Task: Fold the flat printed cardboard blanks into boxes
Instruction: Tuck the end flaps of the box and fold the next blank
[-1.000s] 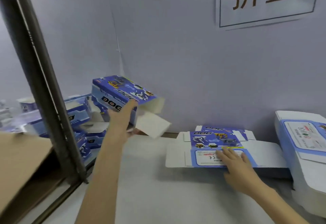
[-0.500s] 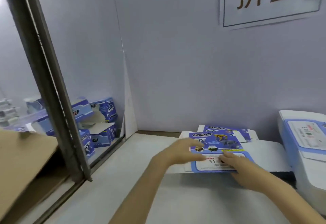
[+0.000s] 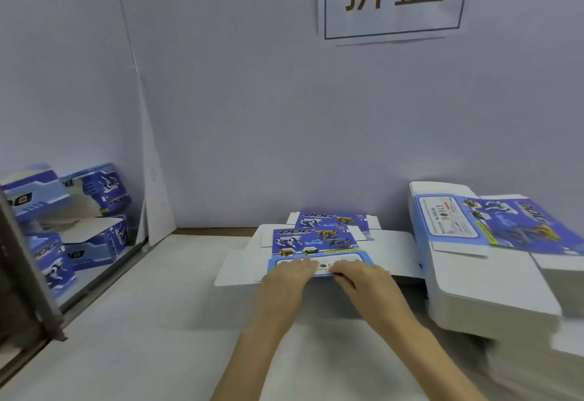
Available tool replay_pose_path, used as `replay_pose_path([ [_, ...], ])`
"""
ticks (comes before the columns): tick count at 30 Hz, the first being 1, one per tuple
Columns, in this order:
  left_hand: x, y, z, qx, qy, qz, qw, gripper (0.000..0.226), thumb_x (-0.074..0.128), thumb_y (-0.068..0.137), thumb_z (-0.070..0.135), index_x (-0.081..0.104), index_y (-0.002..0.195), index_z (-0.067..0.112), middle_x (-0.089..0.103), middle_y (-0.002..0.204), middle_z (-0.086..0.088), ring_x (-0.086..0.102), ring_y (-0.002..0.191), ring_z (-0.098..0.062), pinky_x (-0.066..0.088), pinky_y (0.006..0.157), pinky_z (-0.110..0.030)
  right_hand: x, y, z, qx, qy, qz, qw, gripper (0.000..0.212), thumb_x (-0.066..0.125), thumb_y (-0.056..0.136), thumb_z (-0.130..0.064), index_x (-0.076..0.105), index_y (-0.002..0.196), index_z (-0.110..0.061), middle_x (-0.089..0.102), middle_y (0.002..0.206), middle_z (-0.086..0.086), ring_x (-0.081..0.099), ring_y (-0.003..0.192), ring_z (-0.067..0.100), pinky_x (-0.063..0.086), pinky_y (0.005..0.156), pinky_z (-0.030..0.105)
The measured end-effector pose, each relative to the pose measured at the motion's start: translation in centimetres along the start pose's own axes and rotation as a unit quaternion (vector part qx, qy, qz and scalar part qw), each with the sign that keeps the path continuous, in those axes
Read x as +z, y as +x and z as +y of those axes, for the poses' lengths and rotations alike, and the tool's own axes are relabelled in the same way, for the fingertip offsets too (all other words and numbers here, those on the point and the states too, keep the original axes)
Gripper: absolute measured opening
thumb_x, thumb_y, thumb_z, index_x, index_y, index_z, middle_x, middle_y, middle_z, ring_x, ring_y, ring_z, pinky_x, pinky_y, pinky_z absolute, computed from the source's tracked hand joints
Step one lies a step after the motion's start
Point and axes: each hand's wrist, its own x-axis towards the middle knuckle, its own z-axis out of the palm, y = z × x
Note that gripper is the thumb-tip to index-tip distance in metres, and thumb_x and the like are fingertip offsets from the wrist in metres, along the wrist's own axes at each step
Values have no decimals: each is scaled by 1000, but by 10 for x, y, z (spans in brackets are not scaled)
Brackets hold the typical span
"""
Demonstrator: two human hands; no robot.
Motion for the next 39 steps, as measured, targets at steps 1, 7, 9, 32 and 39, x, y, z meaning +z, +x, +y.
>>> replay_pose_path([
  [1, -12, -1, -1, -7, -30, 37, 999, 44, 42, 99, 10, 50, 140, 25, 49, 145, 4, 44, 134, -15, 32, 106, -20, -5, -3, -4, -13, 38, 56, 998, 28, 60, 95, -11, 67, 121, -14, 63, 130, 0, 57, 124, 19, 41, 99, 24],
  [7, -92, -4, 2, 4, -23, 281, 959, 48, 67, 79, -11, 65, 123, 9, 74, 87, -8, 65, 59, -27, 48, 51, -24, -59, -11, -21, 62, 192, 308, 930, 48, 61, 89, 4, 55, 134, -10, 54, 130, -9, 46, 119, -3, 30, 97, 0],
  [9, -110, -3, 10, -15, -125, 336, 934, 35, 58, 93, 1, 60, 127, 10, 71, 88, -4, 63, 64, -13, 43, 57, -13, -69, -9, -21, 119, 253, 263, 923, 51, 58, 93, -7, 46, 142, -18, 50, 134, -13, 45, 120, -3, 30, 97, 5],
  [32, -105, -1, 62, -100, -477, 140, 862, 78, 47, 77, 53, 13, 148, 48, 35, 151, 13, 38, 138, -20, 44, 103, -55, -83, -10, -24, 139, 535, 194, 810, 51, 67, 76, -44, 53, 124, -33, 69, 105, -14, 69, 95, 4, 56, 59, 19],
  [39, -103, -2, 68, -96, -506, 134, 847, 71, 47, 80, 52, 18, 144, 54, 48, 133, 20, 55, 120, -13, 61, 75, -34, -84, -11, -28, 155, 553, 133, 808, 85, 78, 68, -57, 39, 140, -33, 65, 110, -17, 68, 99, 6, 55, 59, 18],
])
